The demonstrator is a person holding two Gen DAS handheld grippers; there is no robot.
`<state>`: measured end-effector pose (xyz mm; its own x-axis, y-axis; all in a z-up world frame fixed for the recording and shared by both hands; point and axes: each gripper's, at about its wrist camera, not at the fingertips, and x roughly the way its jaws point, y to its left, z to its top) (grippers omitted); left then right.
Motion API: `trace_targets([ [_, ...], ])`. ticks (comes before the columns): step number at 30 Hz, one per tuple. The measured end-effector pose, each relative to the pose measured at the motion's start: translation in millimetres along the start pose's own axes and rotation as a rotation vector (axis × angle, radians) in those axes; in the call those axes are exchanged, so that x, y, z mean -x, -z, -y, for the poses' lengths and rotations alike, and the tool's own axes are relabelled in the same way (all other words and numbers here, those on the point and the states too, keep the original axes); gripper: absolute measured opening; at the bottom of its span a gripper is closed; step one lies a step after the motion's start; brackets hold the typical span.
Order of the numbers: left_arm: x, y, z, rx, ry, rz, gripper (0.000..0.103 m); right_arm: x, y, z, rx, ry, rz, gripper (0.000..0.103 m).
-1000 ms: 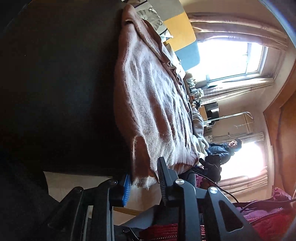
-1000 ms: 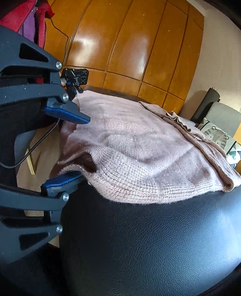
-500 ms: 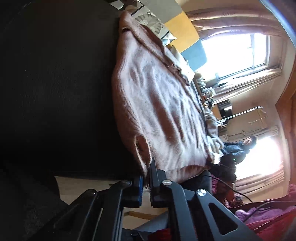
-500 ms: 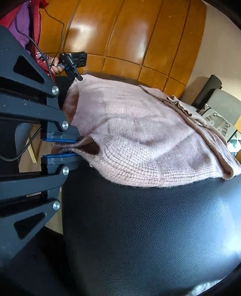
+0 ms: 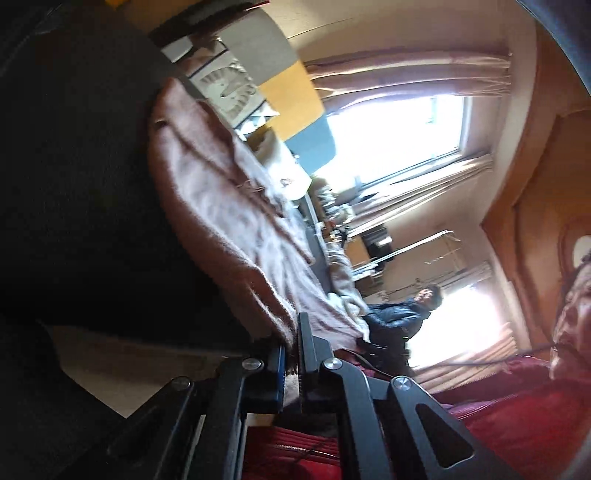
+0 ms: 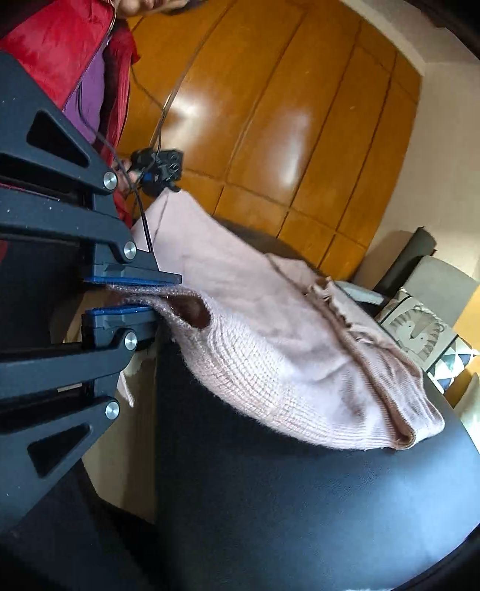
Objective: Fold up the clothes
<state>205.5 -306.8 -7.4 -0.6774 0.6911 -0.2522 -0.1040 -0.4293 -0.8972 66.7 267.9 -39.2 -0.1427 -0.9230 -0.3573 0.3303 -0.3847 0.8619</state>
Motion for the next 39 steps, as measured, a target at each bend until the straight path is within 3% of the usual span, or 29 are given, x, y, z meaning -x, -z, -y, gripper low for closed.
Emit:
trace_targets([
  [4, 20, 2, 11, 0.018, 0.092, 0.072, 0.004, 18, -6, -4, 0.01, -0.068, 0.084, 0.009],
  [7, 20, -18, 7, 0.007, 0.079, 0.094, 0.004, 15, -26, 2, 0.017, -0.053, 0.112, 0.009],
  [11, -1, -61, -6, 0.011, 0.073, 0.109, 0.004, -25, -74, 23, -0.05, -0.011, 0.139, 0.009],
  [18, -40, -129, -19, 0.054, 0.098, 0.133, 0.004, -59, -142, 33, -0.115, -0.025, 0.155, 0.009],
  [24, -78, -180, -43, 0.181, 0.087, 0.144, 0.004, -73, -202, 55, -0.276, -0.004, 0.184, 0.009],
  [30, -104, -218, -74, 0.304, 0.084, 0.189, 0.004, -96, -249, 71, -0.32, 0.027, 0.189, 0.009],
  [39, -151, -249, -122, 0.426, 0.029, 0.123, 0.004, -132, -280, 117, -0.446, 0.069, 0.163, 0.013],
])
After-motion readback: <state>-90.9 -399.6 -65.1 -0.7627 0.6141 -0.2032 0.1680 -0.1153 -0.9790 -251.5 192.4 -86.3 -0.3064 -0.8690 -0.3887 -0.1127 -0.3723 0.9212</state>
